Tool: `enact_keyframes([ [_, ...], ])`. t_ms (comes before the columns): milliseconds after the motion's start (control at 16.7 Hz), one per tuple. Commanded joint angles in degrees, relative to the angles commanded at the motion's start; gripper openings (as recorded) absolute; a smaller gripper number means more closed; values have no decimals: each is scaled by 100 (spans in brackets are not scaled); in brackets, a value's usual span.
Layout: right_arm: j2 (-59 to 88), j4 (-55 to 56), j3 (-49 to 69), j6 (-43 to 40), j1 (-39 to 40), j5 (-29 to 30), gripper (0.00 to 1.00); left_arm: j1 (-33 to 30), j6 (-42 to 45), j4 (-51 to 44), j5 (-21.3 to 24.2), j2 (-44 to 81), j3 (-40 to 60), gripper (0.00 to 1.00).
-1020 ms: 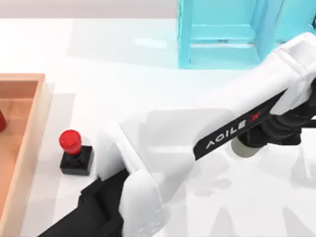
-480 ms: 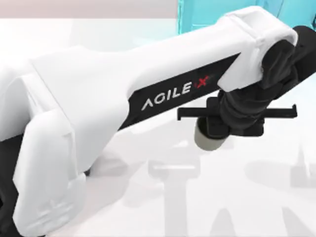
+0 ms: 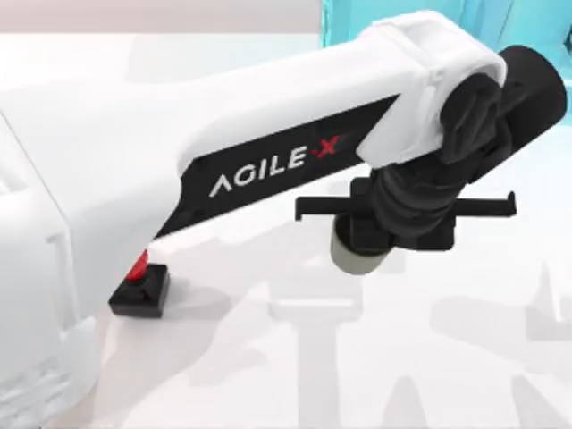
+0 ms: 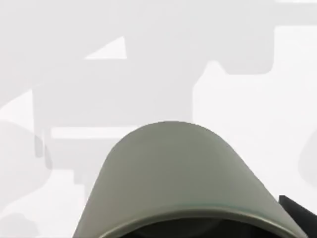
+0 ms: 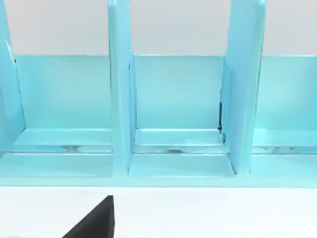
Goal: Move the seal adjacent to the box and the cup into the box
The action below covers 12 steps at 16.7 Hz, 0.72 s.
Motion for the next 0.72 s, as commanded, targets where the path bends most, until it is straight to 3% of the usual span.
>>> enact_keyframes([
  [360, 0, 0, 0, 0, 0, 0, 100, 364, 576, -39, 229, -412, -503, 0],
  [540, 0, 0, 0, 0, 0, 0, 100, 1129, 1551, -32, 483, -1081, -1251, 0],
  [720, 0, 0, 0, 0, 0, 0, 100, 2377, 2732, 2, 718, -1680, -1993, 0],
])
